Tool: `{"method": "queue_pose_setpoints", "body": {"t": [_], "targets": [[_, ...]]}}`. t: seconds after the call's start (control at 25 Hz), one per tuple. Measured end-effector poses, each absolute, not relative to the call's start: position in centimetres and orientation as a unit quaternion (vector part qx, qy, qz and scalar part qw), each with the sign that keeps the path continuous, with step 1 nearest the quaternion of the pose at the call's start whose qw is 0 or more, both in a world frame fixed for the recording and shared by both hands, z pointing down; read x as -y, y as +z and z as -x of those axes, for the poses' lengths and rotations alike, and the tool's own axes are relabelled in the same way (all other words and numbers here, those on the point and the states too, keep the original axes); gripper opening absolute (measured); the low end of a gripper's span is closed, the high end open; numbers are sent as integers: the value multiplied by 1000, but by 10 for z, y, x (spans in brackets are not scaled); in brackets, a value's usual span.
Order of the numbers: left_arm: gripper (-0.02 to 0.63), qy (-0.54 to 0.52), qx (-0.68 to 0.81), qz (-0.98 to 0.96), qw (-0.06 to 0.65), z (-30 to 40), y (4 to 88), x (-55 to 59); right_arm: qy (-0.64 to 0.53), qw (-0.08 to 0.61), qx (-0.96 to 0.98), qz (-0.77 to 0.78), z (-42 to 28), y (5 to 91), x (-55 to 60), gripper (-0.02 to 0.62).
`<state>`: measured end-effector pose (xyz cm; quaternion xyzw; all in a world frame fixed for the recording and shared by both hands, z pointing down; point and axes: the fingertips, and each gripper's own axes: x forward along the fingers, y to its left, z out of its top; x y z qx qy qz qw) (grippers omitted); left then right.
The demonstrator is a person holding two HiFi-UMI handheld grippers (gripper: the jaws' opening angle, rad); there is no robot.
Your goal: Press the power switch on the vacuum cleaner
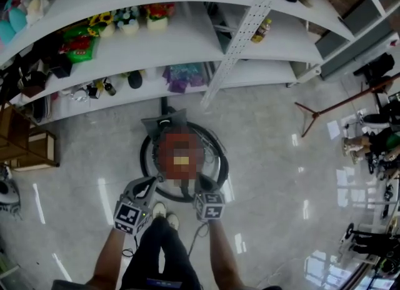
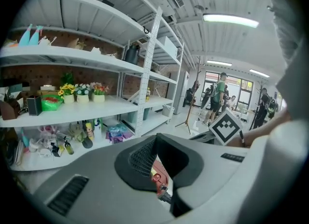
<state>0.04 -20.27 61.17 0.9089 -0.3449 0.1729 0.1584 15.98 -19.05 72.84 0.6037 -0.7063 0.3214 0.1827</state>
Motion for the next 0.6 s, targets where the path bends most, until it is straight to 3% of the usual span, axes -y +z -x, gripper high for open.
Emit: {"method": "queue_pose_setpoints", "body": {"t": [0.6], "targets": [[8,150,327,-924,127,-9,515,177,282,136,716,-623,-150,590,156,12]]}}
